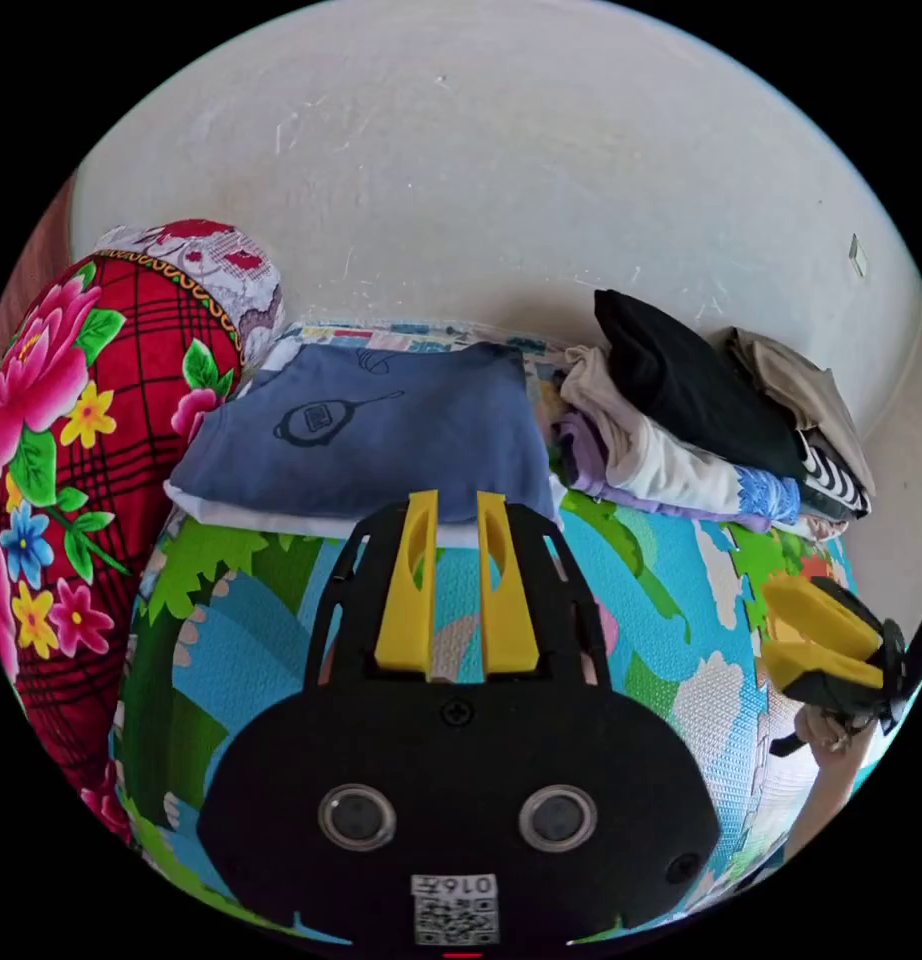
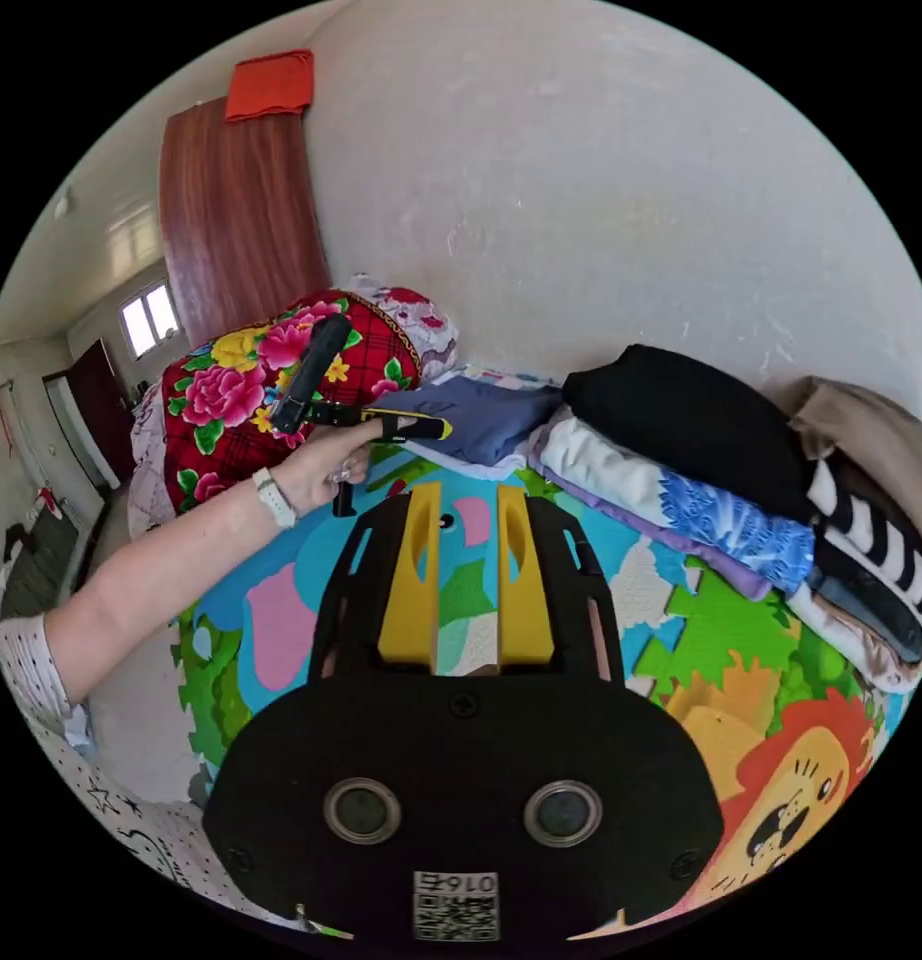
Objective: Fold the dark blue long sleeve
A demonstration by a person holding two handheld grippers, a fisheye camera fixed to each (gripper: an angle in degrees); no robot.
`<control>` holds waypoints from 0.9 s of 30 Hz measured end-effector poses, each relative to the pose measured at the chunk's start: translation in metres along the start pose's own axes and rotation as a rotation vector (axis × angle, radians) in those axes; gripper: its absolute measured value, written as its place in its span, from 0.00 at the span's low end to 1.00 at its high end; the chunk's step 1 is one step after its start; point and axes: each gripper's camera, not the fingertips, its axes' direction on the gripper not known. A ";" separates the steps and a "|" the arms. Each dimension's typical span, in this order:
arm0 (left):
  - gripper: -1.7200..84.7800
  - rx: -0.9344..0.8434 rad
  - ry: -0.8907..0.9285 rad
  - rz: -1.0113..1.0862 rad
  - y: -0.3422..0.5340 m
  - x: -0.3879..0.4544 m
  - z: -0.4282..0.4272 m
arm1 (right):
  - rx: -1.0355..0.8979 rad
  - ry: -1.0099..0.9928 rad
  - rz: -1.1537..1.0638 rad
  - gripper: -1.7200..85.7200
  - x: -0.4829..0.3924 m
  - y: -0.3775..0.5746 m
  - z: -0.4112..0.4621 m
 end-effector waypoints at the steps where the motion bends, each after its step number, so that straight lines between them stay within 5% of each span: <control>1: 0.11 0.011 0.000 -0.003 -0.001 -0.005 -0.001 | -0.067 -0.048 0.040 0.14 0.010 -0.023 0.030; 6: 0.18 0.060 0.086 0.076 -0.011 -0.036 -0.013 | -0.134 -0.113 0.173 0.17 0.040 -0.085 0.106; 14: 0.17 -0.063 0.056 0.073 0.002 -0.042 0.011 | -0.150 -0.143 0.247 0.12 0.026 -0.116 0.172; 19: 0.06 -0.033 0.135 0.069 0.019 -0.046 -0.013 | -0.057 -0.250 0.309 0.08 0.025 -0.102 0.160; 27: 0.01 0.196 0.324 0.096 0.076 -0.033 -0.155 | 0.089 -0.201 0.027 0.05 -0.065 -0.104 0.057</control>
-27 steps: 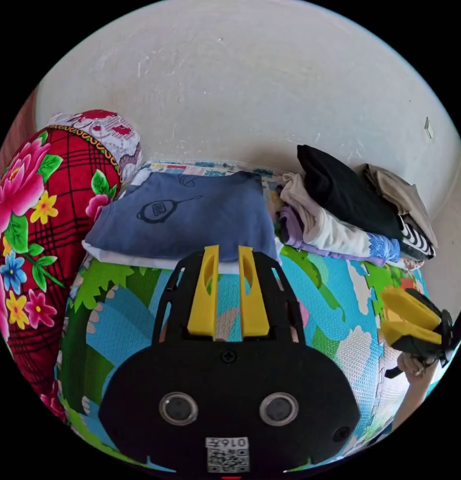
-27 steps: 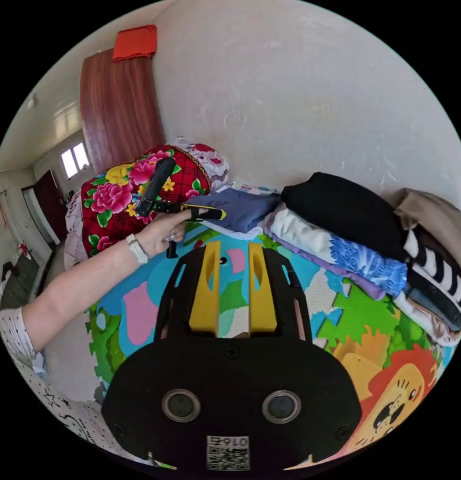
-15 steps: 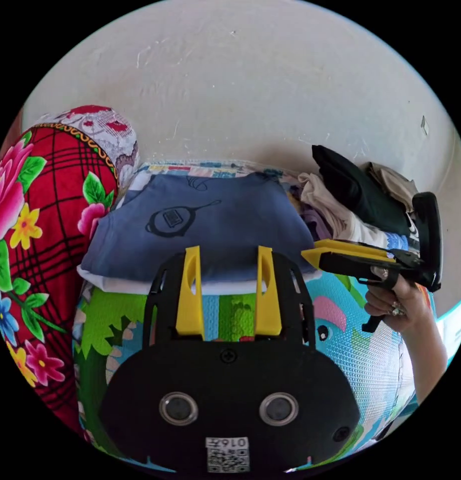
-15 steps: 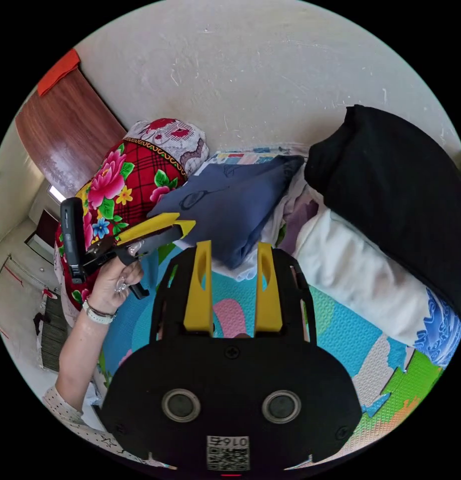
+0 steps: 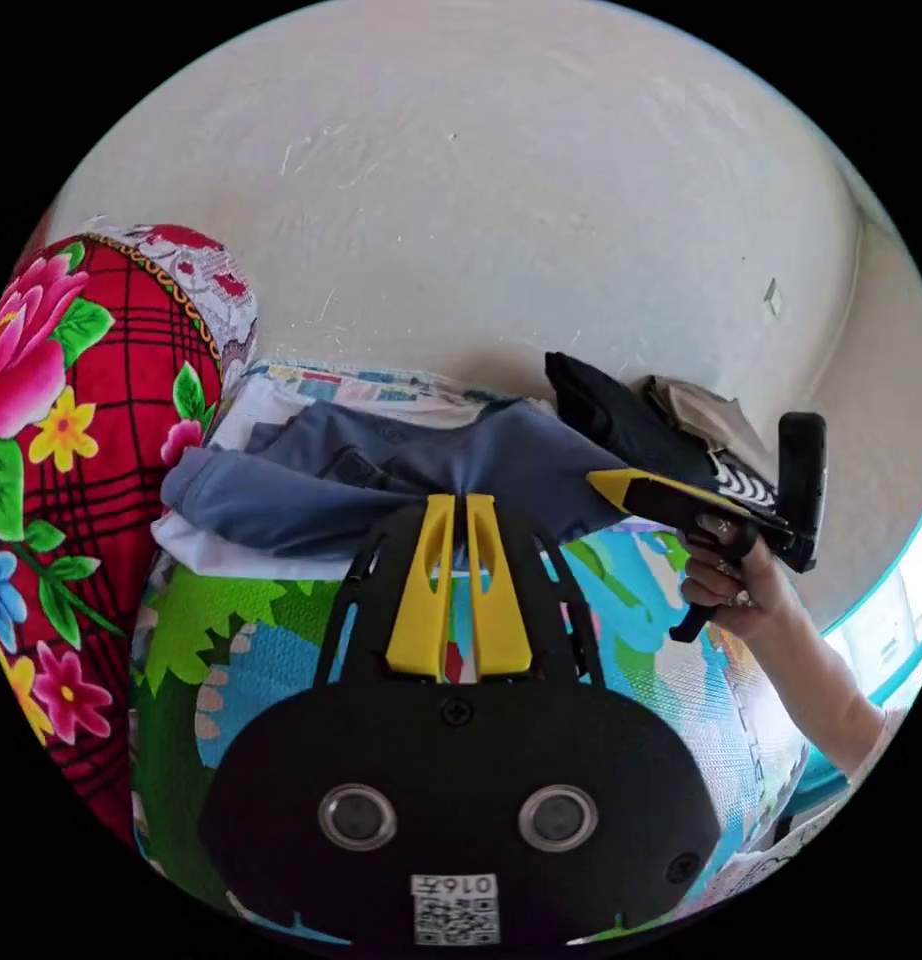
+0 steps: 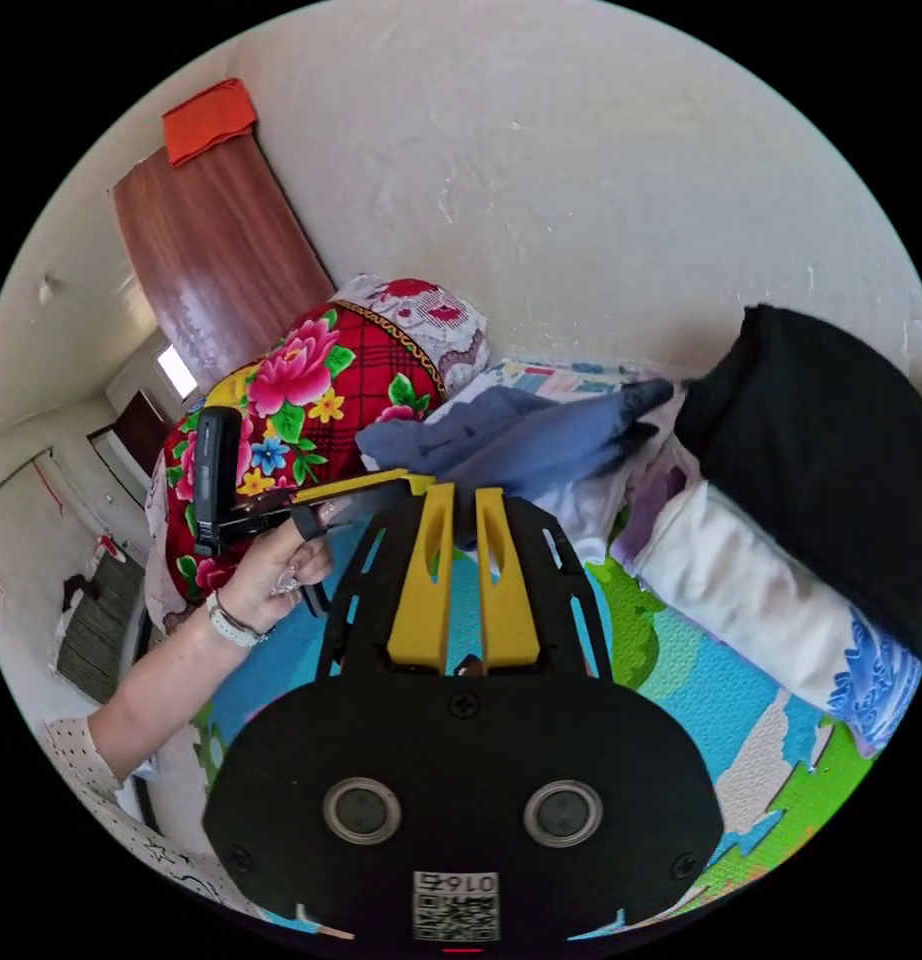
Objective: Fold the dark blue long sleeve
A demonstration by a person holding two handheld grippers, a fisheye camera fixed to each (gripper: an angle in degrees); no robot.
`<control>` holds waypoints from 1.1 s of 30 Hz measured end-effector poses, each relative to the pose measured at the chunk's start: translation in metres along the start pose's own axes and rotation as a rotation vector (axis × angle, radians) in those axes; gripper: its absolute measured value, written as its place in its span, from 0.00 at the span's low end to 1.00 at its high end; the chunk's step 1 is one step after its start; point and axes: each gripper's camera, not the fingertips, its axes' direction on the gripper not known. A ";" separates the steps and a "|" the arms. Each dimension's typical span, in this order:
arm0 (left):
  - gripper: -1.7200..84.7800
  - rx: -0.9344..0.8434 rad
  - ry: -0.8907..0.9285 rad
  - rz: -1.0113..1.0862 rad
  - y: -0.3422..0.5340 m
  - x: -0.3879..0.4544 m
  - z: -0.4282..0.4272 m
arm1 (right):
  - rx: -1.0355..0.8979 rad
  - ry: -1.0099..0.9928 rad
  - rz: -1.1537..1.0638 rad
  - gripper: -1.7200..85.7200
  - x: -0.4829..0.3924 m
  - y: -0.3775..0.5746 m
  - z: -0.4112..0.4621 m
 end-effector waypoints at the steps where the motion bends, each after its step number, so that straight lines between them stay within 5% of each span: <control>1: 0.01 0.015 0.018 0.015 0.000 0.010 -0.013 | 0.040 -0.026 -0.016 0.04 -0.014 0.001 -0.025; 9: 0.01 0.228 0.147 0.463 0.050 0.233 -0.193 | 0.290 0.039 -0.334 0.03 -0.147 0.072 -0.241; 13: 0.01 0.305 0.175 0.665 0.099 0.329 -0.220 | 0.441 0.264 -0.509 0.03 -0.230 0.160 -0.348; 17: 0.02 0.163 0.254 0.719 0.162 0.408 -0.188 | 0.423 0.633 -0.599 0.04 -0.298 0.261 -0.392; 20: 0.05 -0.018 0.305 0.640 0.215 0.429 -0.146 | 0.278 0.707 -0.524 0.04 -0.315 0.326 -0.391; 26: 0.08 0.014 0.168 0.383 0.295 0.413 -0.160 | -0.153 0.507 -0.357 0.06 -0.314 0.423 -0.339; 30: 0.11 -0.047 0.250 0.347 0.334 0.412 -0.179 | -0.090 0.348 -0.299 0.08 -0.321 0.467 -0.350; 33: 0.14 -0.107 0.107 0.307 0.356 0.399 -0.181 | -0.074 0.254 -0.263 0.12 -0.318 0.493 -0.386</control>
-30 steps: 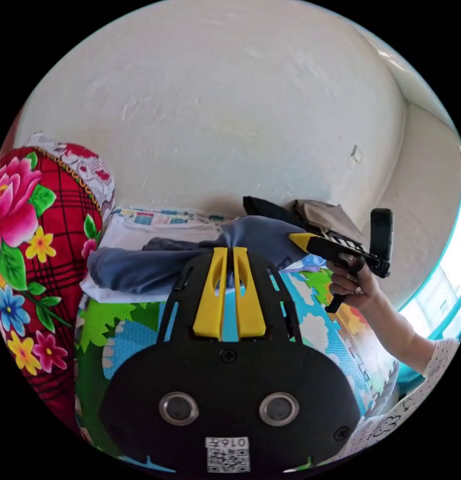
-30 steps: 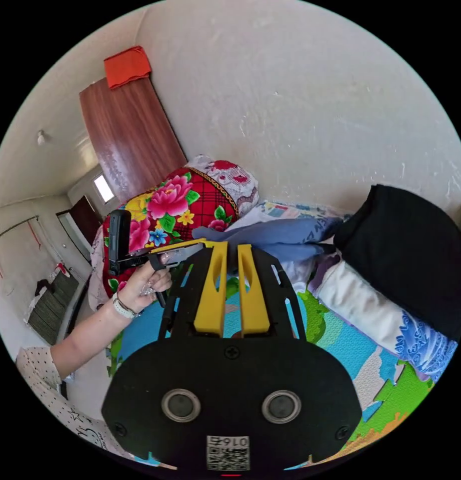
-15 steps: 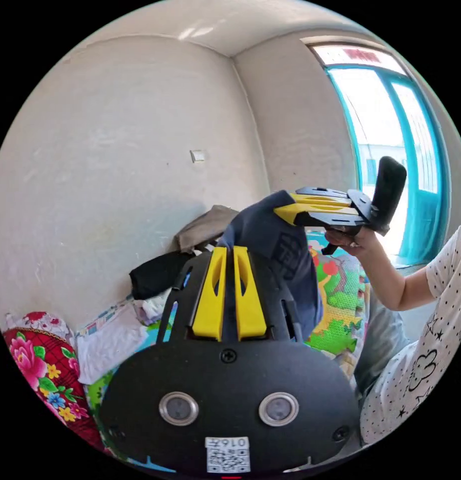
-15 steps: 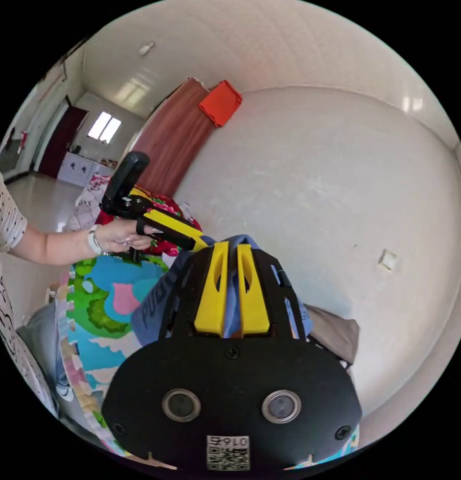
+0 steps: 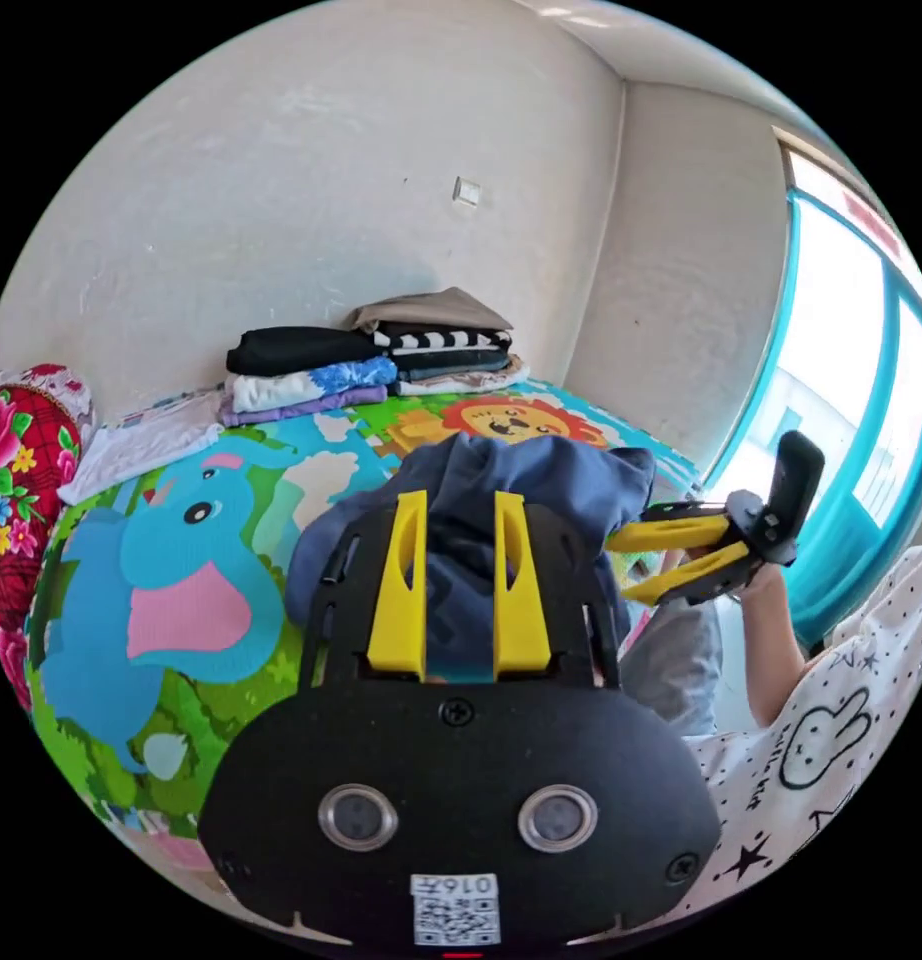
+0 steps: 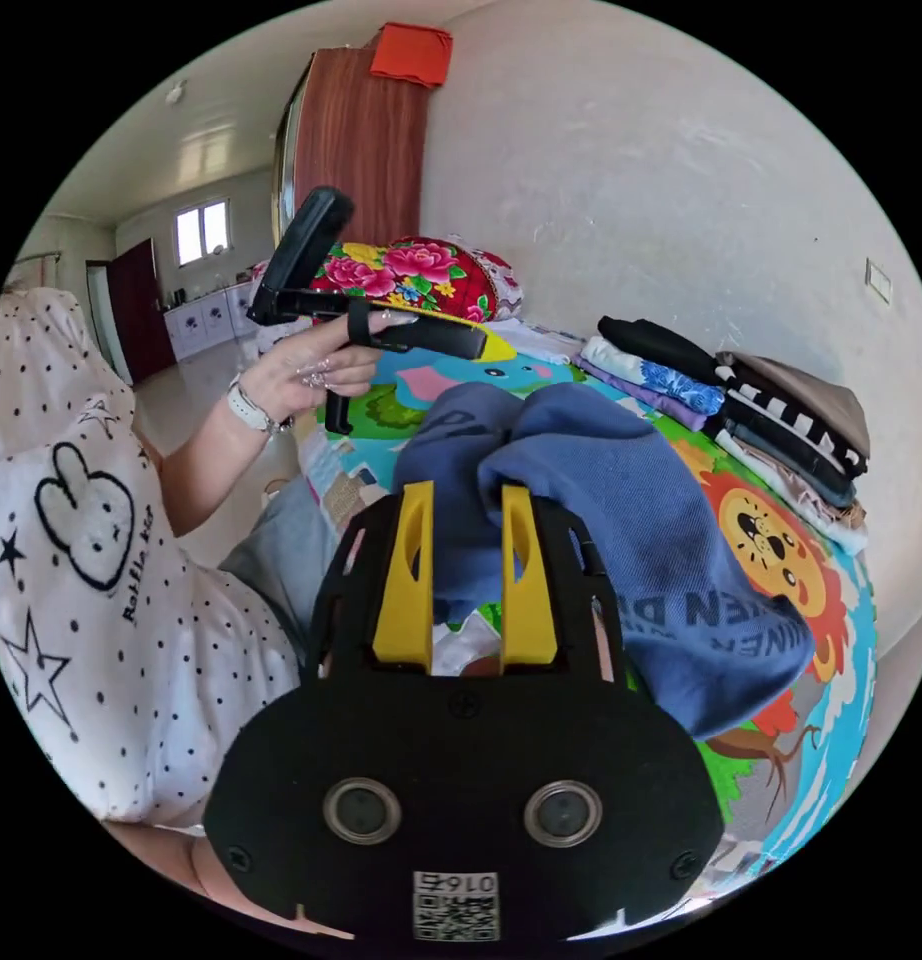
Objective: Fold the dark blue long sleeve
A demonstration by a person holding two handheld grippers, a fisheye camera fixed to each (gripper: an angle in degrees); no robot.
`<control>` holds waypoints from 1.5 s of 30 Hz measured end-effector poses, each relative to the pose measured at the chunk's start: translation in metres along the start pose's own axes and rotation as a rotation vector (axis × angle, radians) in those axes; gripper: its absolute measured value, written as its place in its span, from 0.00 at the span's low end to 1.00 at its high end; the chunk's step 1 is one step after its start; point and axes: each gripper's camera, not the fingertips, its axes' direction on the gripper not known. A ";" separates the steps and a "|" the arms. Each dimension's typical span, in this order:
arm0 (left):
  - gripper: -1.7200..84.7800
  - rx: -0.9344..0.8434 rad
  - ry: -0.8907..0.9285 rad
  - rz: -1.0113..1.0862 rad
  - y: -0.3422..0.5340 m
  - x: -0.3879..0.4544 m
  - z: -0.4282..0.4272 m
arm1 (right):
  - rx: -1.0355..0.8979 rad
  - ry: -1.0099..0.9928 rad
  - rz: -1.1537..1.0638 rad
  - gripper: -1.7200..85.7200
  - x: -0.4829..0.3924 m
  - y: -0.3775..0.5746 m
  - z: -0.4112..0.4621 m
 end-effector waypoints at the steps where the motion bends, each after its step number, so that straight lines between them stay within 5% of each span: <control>1: 0.14 -0.009 -0.028 -0.016 0.004 -0.004 -0.001 | 0.025 0.022 0.021 0.12 0.003 0.014 -0.018; 5: 0.15 -0.071 0.018 -0.168 0.018 -0.039 0.002 | 0.219 0.204 0.170 0.11 0.022 0.058 -0.086; 10: 0.17 -0.158 0.042 -0.231 0.024 -0.047 0.030 | 0.181 0.380 0.419 0.13 0.071 0.083 -0.100; 16: 0.05 -0.087 0.041 -0.107 0.034 -0.019 0.040 | -0.022 0.102 0.420 0.09 0.099 0.097 -0.047; 20: 0.02 -0.072 0.017 -0.024 0.002 -0.012 0.044 | -0.148 0.178 0.285 0.04 0.081 0.077 -0.028; 27: 0.01 0.342 -0.243 0.160 -0.121 0.020 -0.048 | 0.170 0.402 0.250 0.03 0.093 0.011 -0.086; 31: 0.01 0.549 -0.392 0.290 -0.112 0.042 -0.105 | 0.446 0.636 0.132 0.03 0.060 0.008 -0.121; 34: 0.02 0.408 -0.423 0.312 -0.087 0.031 -0.097 | 0.352 0.697 0.095 0.04 0.048 0.026 -0.107; 39: 0.04 -0.042 -0.090 0.169 0.000 -0.024 -0.024 | 0.008 0.420 0.184 0.07 0.063 0.070 -0.060; 41: 0.05 -0.079 -0.070 0.082 0.029 -0.039 -0.021 | -0.156 0.385 0.275 0.09 0.068 0.092 -0.041; 45: 0.08 0.083 -0.133 -0.049 0.047 -0.061 -0.057 | 0.002 0.416 0.324 0.10 0.055 0.110 -0.071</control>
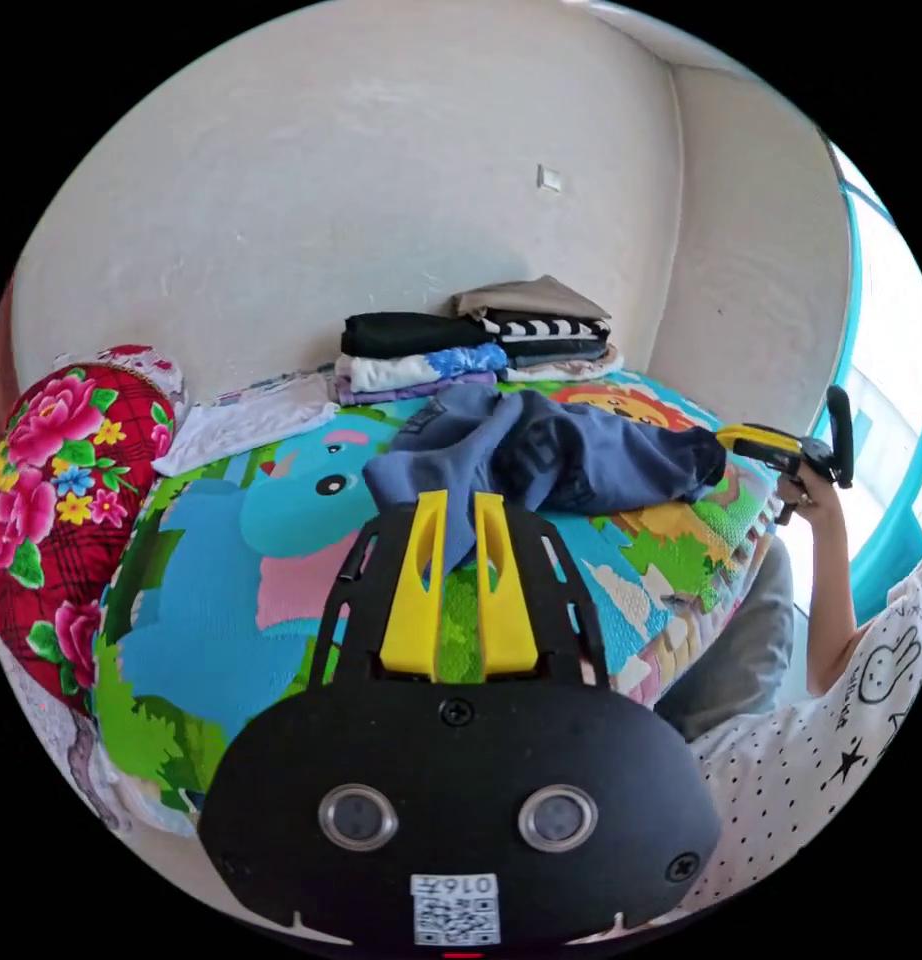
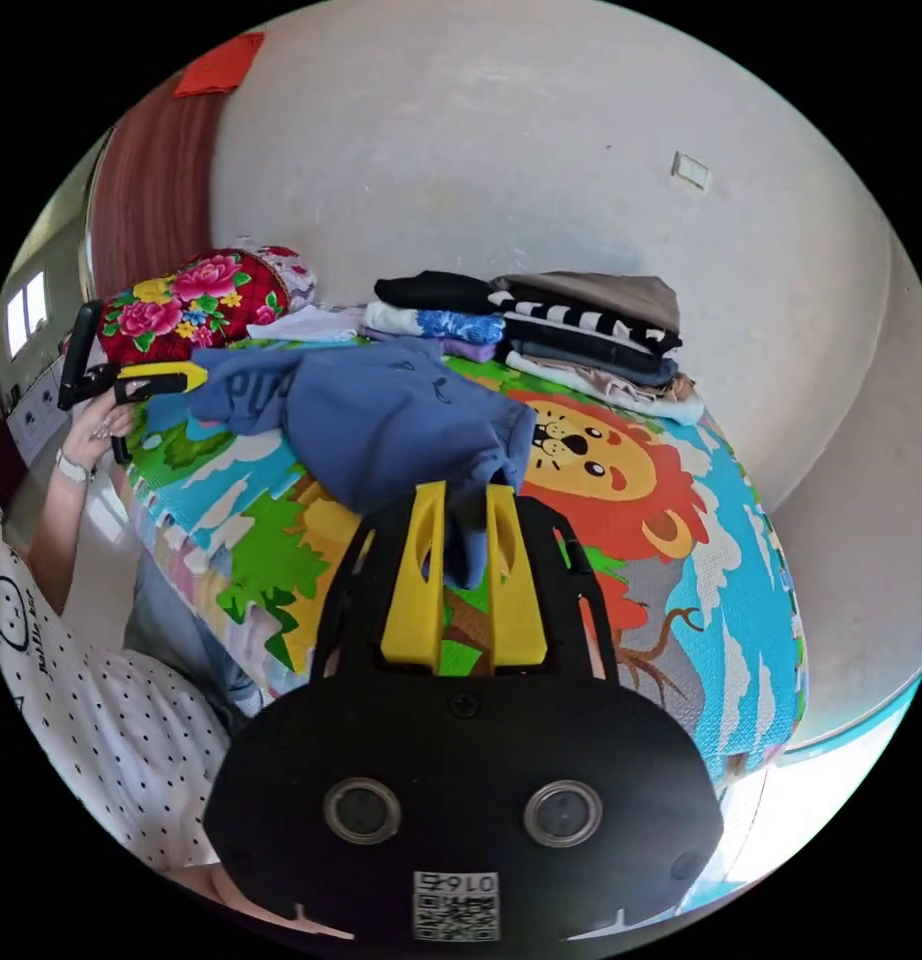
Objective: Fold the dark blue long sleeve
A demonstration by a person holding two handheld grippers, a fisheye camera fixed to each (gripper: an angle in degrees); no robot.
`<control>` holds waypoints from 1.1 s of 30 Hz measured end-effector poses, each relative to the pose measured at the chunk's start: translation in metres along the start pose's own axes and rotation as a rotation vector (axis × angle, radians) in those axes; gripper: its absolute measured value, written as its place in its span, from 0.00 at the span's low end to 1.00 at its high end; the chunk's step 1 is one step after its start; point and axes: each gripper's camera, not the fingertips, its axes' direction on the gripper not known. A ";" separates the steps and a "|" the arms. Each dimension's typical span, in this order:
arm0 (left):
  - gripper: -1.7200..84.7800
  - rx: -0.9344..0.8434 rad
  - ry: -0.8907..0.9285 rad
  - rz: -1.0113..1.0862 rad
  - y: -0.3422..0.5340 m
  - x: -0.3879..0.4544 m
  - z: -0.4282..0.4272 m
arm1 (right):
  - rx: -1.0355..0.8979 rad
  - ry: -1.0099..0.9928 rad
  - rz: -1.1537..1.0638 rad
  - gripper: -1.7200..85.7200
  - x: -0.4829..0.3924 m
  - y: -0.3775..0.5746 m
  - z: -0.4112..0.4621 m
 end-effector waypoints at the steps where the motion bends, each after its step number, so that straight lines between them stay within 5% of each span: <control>1: 0.08 0.017 0.004 -0.004 -0.003 -0.002 -0.002 | 0.075 -0.036 0.011 0.10 0.003 -0.001 -0.014; 6: 0.15 -0.059 -0.040 -0.100 -0.043 -0.030 0.048 | 0.237 -0.065 0.028 0.11 -0.003 -0.021 -0.026; 11: 0.09 -0.358 0.092 -0.234 -0.023 -0.053 0.145 | -0.018 -0.057 0.010 0.17 -0.025 -0.041 0.039; 16: 0.03 -0.161 -0.015 0.032 -0.004 -0.002 0.109 | -0.201 -0.012 0.047 0.15 -0.028 -0.035 0.098; 20: 0.02 0.012 0.150 0.326 0.021 0.042 0.068 | -0.236 0.033 0.027 0.08 -0.038 -0.038 0.111; 27: 0.01 -0.159 0.479 0.376 0.050 0.022 0.080 | -0.238 0.029 0.033 0.05 -0.040 -0.034 0.119; 31: 0.02 -0.259 0.478 0.593 0.063 0.042 0.066 | -0.228 0.036 0.029 0.05 -0.042 -0.031 0.120; 33: 0.03 -0.197 0.391 0.473 0.053 0.025 0.050 | -0.221 0.033 0.030 0.04 -0.042 -0.029 0.119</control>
